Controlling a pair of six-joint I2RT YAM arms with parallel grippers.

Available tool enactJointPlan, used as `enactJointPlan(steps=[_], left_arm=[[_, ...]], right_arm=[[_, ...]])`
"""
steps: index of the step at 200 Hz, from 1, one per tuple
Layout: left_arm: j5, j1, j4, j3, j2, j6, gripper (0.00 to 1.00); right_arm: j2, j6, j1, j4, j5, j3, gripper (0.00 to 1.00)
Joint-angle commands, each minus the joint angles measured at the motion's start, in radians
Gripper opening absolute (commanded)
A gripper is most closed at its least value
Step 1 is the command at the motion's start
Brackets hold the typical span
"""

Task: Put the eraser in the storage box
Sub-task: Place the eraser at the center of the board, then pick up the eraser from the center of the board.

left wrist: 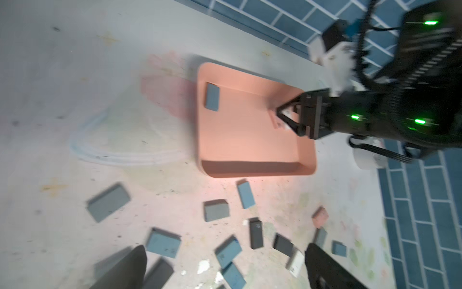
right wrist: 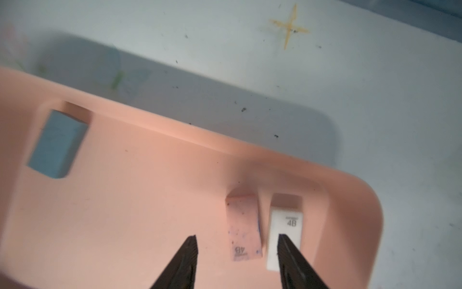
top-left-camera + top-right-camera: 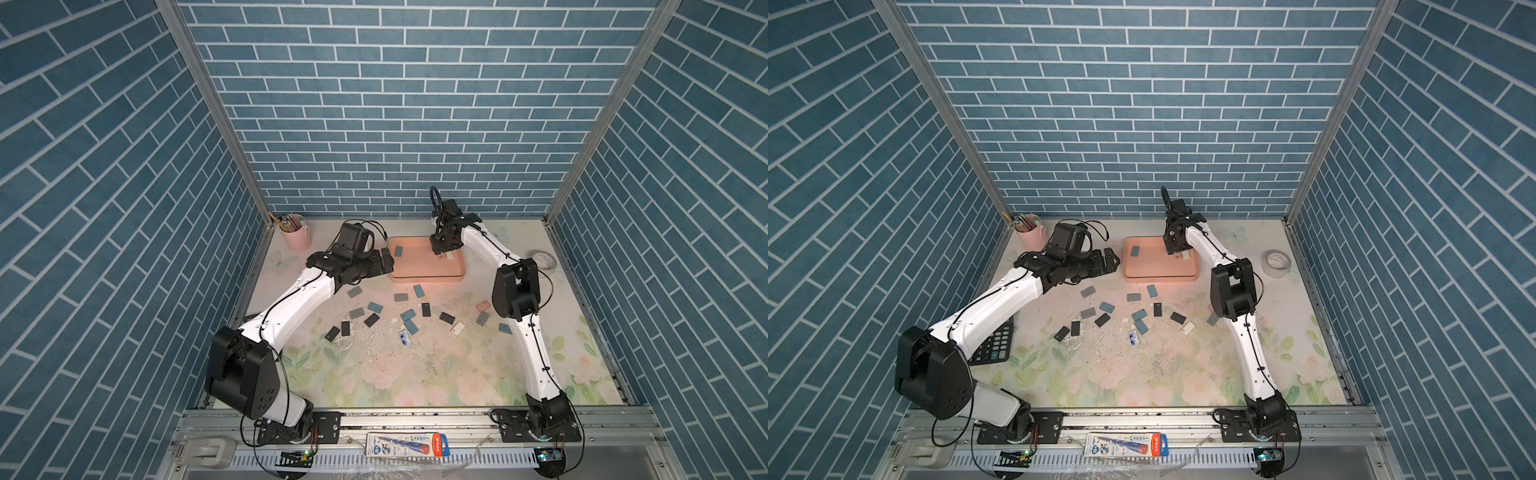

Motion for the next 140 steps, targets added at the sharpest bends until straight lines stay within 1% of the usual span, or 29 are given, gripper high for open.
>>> enactJointPlan(steps=[1, 12, 19, 36, 51, 56, 67, 85, 90, 110, 140], left_arm=[[-0.25, 0.015, -0.15, 0.034, 0.037, 0.077, 1.0], [-0.322, 0.016, -0.148, 0.022, 0.058, 0.112, 1.0], [-0.329, 0.023, -0.168, 0.034, 0.082, 0.143, 1.0], [-0.297, 0.037, -0.247, 0.107, 0.161, 0.212, 1.0], [-0.248, 0.046, -0.229, 0.114, 0.207, 0.258, 1.0], [-0.215, 0.055, -0.216, 0.114, 0.224, 0.268, 0.99], [-0.162, 0.08, -0.203, 0.114, 0.263, 0.283, 1.0], [-0.147, 0.102, -0.229, 0.141, 0.331, 0.304, 1.0], [-0.152, 0.104, -0.238, 0.144, 0.343, 0.31, 1.0], [-0.176, 0.112, -0.238, 0.143, 0.374, 0.331, 0.99], [-0.096, 0.139, -0.208, 0.141, 0.417, 0.353, 1.0]], right_arm=[[-0.179, -0.001, 0.021, 0.035, -0.021, -0.083, 0.64], [-0.242, 0.01, 0.03, 0.081, -0.028, -0.166, 0.69], [-0.311, 0.019, 0.036, 0.116, -0.037, -0.227, 0.73], [-0.42, 0.045, 0.057, 0.201, -0.06, -0.377, 0.82], [-0.507, 0.063, 0.08, 0.269, -0.076, -0.499, 0.87], [-0.532, 0.069, 0.09, 0.29, -0.082, -0.537, 0.91], [-0.58, 0.078, 0.11, 0.325, -0.094, -0.61, 0.93], [-0.641, 0.092, 0.145, 0.367, -0.096, -0.716, 0.95], [-0.656, 0.099, 0.153, 0.38, -0.094, -0.743, 0.98], [-0.703, 0.114, 0.183, 0.411, -0.096, -0.834, 0.98], [-0.752, 0.135, 0.203, 0.451, -0.09, -0.931, 0.98]])
